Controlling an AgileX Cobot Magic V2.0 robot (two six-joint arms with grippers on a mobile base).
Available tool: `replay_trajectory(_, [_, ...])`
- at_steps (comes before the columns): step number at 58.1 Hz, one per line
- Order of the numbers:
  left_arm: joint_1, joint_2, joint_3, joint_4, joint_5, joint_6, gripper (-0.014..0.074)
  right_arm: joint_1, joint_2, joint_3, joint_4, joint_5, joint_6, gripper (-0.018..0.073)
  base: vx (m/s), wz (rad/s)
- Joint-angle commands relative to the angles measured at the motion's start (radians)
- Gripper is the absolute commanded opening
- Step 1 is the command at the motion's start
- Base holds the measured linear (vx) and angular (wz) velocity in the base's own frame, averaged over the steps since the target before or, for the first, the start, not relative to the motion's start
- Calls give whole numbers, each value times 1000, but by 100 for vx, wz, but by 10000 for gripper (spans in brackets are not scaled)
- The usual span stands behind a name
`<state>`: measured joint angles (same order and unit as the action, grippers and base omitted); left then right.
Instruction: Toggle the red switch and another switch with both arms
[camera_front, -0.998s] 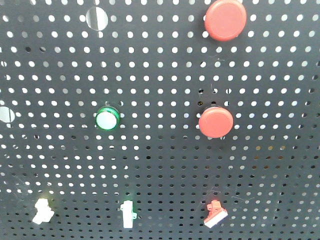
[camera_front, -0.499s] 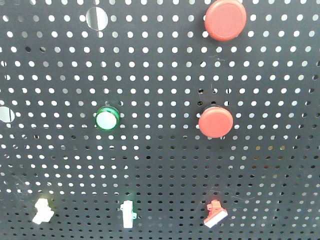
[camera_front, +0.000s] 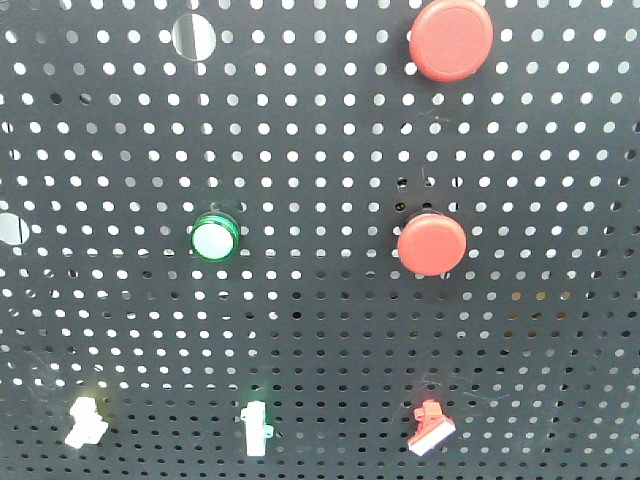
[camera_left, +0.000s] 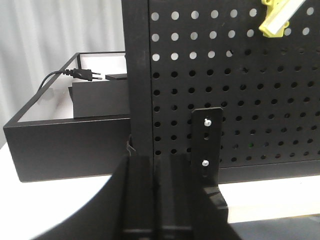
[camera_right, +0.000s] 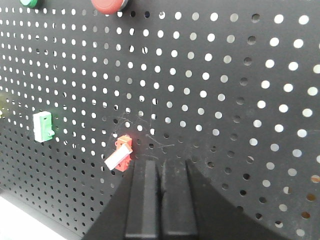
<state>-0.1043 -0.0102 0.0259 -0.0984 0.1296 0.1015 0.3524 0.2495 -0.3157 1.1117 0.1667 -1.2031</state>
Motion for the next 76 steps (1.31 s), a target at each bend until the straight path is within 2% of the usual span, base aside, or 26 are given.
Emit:
replay_trajectory(1, [2,-19,20,-1,-73,-6,3,-6,11,-31,13,-37,-4,-6,0,0])
replay_trajectory(6, [2,-19,20,-1,-73,-6,3,-6,11,-31,-16,-27,20,-6,0,0])
replay_trajectory(9, [2,-19,20,-1,-73,-6,3,-6,11,-31,-149,-5,108,-6,0,0])
replay_trajectory(11, [2,-19,20,-1,-73,-6,3,-6,11,-31,-256,9,206,-6,0,0])
replay_trajectory(12, [2,-19,20,-1,-73,-6,3,-6,11,-31,-378,19,333,-6,0,0])
replay_trajectory(16, [2,-19,20,-1,-73,-6,3,-6,11,-31,-660,30,648,-6,0,0])
replay_trajectory(18, [2,-19,20,-1,-73,-6,3,-6,11,-29,-835,29,848,-6,0,0])
replay_trajectory(21, [2,-19,20,-1,-73,-6,3,-6,11,-20,-1002,14,1037,-6,0,0])
replay_trajectory(23, [2,-19,20,-1,-73,-6,3,-8,11,1,-1147,-16,1203,-6,0,0])
replay_trajectory(25, [2,-19,20,-1,-73,-6,3,-18,11,28,-1243,-55,1304,-6,0,0])
replay_trajectory(28, [2,-19,20,-1,-73,-6,3,-47,11,75,-1327,-121,1405,-6,0,0])
replay_trajectory(32, [2,-19,20,-1,-73,-6,3,-105,11,155,-1360,-212,1464,-6,0,0])
replay_trajectory(39, [2,-19,20,-1,-73,-6,3,-239,5,277,-1297,-322,1475,-6,0,0])
replay_trajectory(47, [2,-19,20,-1,-73,-6,3,-325,-100,354,-1287,-306,1471,-6,0,0])
replay_trajectory(50, [2,-19,20,-1,-73,-6,3,-352,-166,353,-1308,-225,1472,-6,0,0])
replay_trajectory(59, [2,-19,20,-1,-74,-6,3,-414,-275,353,-1309,-142,1472,-6,0,0])
replay_trajectory(76, [2,-19,20,-1,-74,-6,3,-414,-273,353,-1304,-146,1472,-6,0,0])
